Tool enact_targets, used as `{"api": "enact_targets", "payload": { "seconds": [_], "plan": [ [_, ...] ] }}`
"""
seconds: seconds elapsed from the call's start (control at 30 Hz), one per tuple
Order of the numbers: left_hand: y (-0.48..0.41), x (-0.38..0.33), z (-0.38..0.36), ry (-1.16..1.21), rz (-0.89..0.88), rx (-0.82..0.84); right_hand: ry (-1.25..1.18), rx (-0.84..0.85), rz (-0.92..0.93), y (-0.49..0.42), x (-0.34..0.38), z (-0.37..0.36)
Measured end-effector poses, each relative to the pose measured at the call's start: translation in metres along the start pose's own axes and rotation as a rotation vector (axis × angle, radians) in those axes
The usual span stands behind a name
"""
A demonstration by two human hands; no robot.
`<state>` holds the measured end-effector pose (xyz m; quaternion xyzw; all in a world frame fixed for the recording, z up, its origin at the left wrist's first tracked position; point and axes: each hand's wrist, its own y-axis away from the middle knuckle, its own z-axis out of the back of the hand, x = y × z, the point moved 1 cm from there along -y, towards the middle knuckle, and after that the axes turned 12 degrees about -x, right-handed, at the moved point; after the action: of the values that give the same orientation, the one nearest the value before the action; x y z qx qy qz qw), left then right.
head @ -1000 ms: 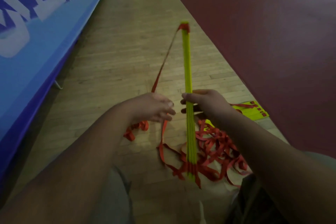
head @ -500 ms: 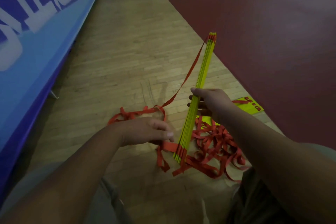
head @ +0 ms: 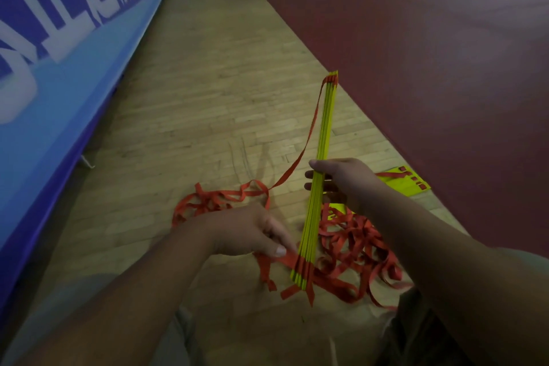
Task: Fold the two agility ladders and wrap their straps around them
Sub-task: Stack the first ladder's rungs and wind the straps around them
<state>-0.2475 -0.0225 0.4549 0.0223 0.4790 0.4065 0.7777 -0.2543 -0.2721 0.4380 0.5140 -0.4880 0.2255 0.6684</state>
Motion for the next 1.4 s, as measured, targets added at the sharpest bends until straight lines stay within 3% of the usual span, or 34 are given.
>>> {"api": "enact_targets", "payload": {
  "seconds": [0.13,0.23,0.37,0.5,0.6,0.77,0.87,1.1,1.27,1.4],
  "plan": [
    [-0.002,-0.007,-0.007,-0.083,-0.006,0.085,0.041,0.020,0.033,-0.002,0.003,0.003],
    [-0.004,-0.002,0.003,-0.163,0.010,0.034,0.096,0.022,0.085,-0.004,0.004,0.008],
    [0.000,0.012,0.030,-0.257,0.012,-0.131,0.280,0.087,0.164,-0.003,0.003,0.013],
    [0.004,0.033,0.054,-0.436,0.026,-0.434,0.478,0.182,0.221,0.002,-0.004,0.012],
    [0.006,0.046,0.069,-0.475,0.047,-0.564,0.530,0.244,0.236,0.007,-0.009,0.011],
    [0.012,0.050,0.087,-0.275,0.123,-0.909,0.579,0.340,0.250,0.015,-0.009,0.013],
    [0.010,0.051,0.090,-0.040,0.139,-1.026,0.648,0.404,0.270,0.018,-0.011,0.013],
    [0.008,0.038,0.086,0.381,0.106,-1.066,0.836,0.514,0.383,0.019,-0.011,0.010],
    [0.010,0.040,0.091,0.692,0.101,-1.079,0.784,0.519,0.348,0.022,-0.010,0.007],
    [0.010,0.040,0.093,0.795,0.100,-1.022,0.714,0.453,0.288,0.020,-0.010,0.004]
  ]
}}
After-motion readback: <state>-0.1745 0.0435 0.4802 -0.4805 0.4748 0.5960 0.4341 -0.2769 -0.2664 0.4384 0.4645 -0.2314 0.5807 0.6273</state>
